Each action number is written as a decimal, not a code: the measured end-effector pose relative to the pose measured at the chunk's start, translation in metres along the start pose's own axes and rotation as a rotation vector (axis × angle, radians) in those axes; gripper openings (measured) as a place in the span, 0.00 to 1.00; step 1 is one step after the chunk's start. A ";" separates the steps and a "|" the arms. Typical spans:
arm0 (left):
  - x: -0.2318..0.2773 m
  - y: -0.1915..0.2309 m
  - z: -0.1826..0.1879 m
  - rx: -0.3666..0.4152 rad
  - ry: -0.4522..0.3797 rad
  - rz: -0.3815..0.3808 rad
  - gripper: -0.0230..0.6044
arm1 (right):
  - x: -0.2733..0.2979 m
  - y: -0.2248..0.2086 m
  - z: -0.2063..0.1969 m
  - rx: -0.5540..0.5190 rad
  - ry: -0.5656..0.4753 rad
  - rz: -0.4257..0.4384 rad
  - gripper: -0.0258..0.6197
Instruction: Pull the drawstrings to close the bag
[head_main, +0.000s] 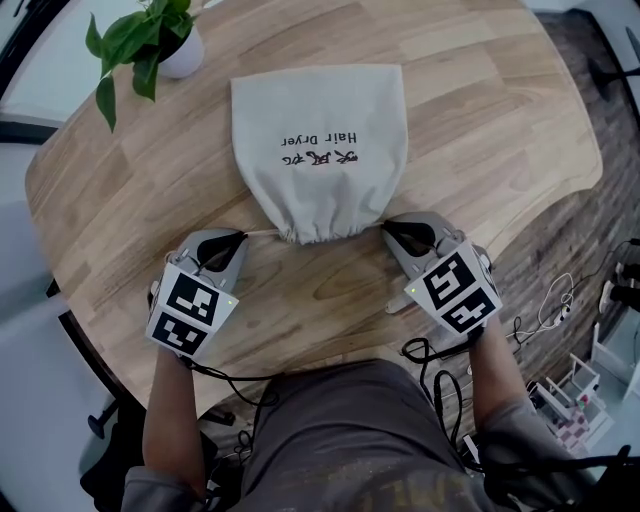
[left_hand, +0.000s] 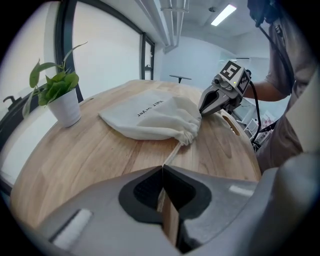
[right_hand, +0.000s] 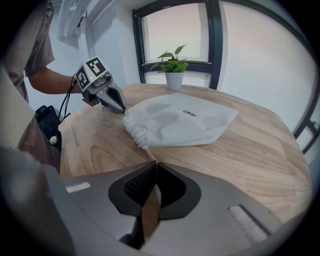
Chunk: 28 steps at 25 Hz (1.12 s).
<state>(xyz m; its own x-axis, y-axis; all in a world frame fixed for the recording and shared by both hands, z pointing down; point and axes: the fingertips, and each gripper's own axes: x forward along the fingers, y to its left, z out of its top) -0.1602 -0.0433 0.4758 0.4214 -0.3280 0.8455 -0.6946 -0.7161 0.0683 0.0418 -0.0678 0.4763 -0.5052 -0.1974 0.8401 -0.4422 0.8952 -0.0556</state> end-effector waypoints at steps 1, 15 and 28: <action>0.000 0.000 0.000 -0.001 0.000 0.000 0.05 | -0.001 0.000 -0.001 0.001 -0.002 0.002 0.09; -0.003 0.000 -0.004 -0.009 -0.005 -0.007 0.05 | -0.005 0.003 -0.008 0.004 -0.009 0.009 0.09; -0.037 0.003 0.024 -0.022 -0.088 0.093 0.05 | -0.037 -0.006 0.016 0.021 -0.077 -0.042 0.09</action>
<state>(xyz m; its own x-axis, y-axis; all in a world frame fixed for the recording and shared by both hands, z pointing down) -0.1632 -0.0481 0.4323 0.4039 -0.4459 0.7988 -0.7452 -0.6669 0.0046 0.0511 -0.0720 0.4372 -0.5407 -0.2655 0.7982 -0.4796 0.8768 -0.0332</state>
